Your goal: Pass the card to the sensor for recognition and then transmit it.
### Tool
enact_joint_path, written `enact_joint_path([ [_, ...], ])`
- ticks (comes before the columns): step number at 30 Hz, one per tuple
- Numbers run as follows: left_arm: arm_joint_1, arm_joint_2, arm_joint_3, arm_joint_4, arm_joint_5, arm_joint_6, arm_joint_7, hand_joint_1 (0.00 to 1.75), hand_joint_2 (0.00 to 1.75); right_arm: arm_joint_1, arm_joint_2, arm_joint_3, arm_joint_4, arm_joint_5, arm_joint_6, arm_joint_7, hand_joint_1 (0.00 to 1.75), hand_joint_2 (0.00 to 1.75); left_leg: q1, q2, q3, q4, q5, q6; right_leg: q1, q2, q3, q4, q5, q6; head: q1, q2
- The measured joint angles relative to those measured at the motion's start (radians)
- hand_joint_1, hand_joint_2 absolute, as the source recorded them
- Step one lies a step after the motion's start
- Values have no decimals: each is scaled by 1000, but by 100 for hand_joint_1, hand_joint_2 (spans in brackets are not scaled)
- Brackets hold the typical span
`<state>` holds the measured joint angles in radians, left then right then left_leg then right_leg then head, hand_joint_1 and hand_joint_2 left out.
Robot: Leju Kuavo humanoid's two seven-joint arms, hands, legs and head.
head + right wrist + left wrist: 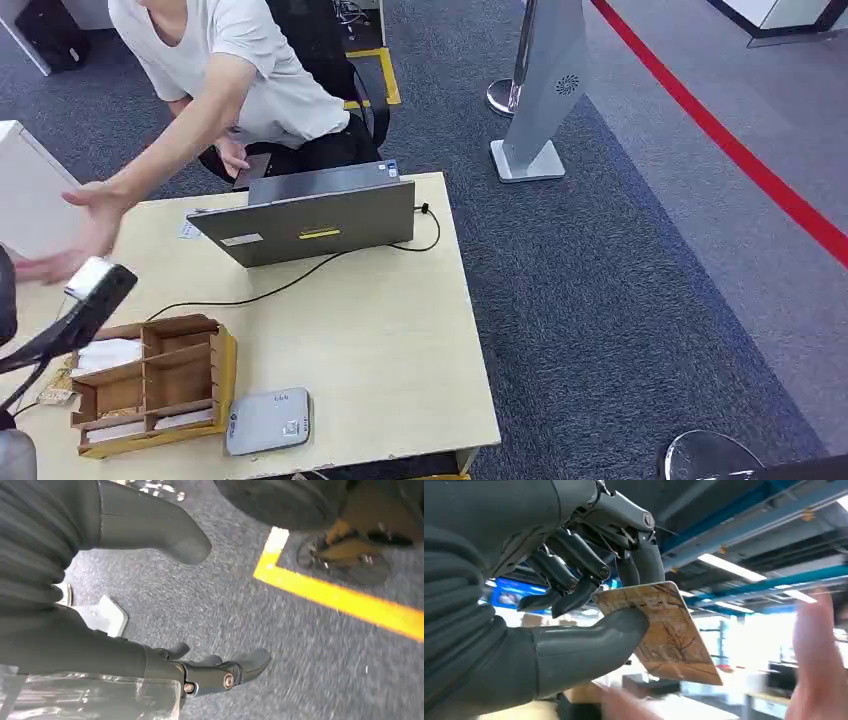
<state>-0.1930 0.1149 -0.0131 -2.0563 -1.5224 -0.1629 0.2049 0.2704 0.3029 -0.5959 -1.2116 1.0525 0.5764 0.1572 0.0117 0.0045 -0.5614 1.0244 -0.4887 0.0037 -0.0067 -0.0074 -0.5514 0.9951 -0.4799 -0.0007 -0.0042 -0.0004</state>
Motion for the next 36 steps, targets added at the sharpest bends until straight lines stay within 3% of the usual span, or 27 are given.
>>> enact_joint_path([
  [7, -85, -24, 99, 143, -45, -6, -8, 175, 175, -2, 0, -25, 42, 50, -1, -23, 0, 175, 0, 0, -1, 0, 0, 0, 0, 0, -1, 0, 0, 0, -1, 0],
  [8, -91, -29, 107, 157, -45, -7, -10, 0, 175, -2, 0, -29, 47, 52, -1, -24, 0, 175, 0, 0, -2, 0, 0, 0, 0, 0, -2, 0, 0, 0, -1, 0],
  [17, -107, -76, 173, 190, 2, -36, -76, 0, 175, -2, 0, -50, 71, 54, -8, -34, 0, 175, 0, 0, -3, 0, 0, 0, 0, 0, -2, 0, 0, 0, -1, 0],
  [21, -63, -85, 186, 142, 67, -35, -128, 0, 175, -1, 0, -57, 74, 29, -19, -24, 0, 175, 0, 0, -3, 0, 0, 0, 0, 1, -2, 0, -1, 0, -1, 0],
  [24, -5, -90, 199, 79, 166, -33, -167, 0, 175, 2, 0, -63, 75, -13, -27, -3, 0, 175, 0, 0, -3, 0, -1, 0, 0, 1, -3, 0, -1, 0, -1, 0],
  [28, 134, -96, 252, -39, 417, 0, -206, 0, 175, 7, 0, -64, 69, -115, -43, 66, 0, 175, 0, 3, -4, 0, -4, -2, 0, 4, -3, 0, -2, 0, -1, 0],
  [30, 218, -115, 344, -104, 579, 26, -249, 0, 175, 11, 0, -61, 62, -151, -51, 98, 0, 175, 0, 6, -3, 0, -5, -2, 0, 7, -4, 0, -4, 1, -2, 0],
  [31, 242, -139, 417, -125, 693, 1, -267, 0, 175, 14, 0, -60, 58, -157, -52, 109, 0, 175, 0, 6, -3, 0, -5, -2, 0, 7, -4, 0, -5, 1, -1, 0],
  [34, 268, -209, 674, -152, 953, -140, -298, 0, 175, 31, 0, -39, 38, -189, -67, 134, 0, 175, 0, 5, -3, 0, -5, -2, 0, 6, -4, 0, -5, 1, -1, 0],
  [36, 268, -245, 826, -158, 1038, -223, -319, 0, 175, 68, 0, 5, -3, -251, -91, 182, 0, 175, 1, 4, -3, 0, -6, -2, 0, 5, -4, 0, -6, 0, -2, 0],
])
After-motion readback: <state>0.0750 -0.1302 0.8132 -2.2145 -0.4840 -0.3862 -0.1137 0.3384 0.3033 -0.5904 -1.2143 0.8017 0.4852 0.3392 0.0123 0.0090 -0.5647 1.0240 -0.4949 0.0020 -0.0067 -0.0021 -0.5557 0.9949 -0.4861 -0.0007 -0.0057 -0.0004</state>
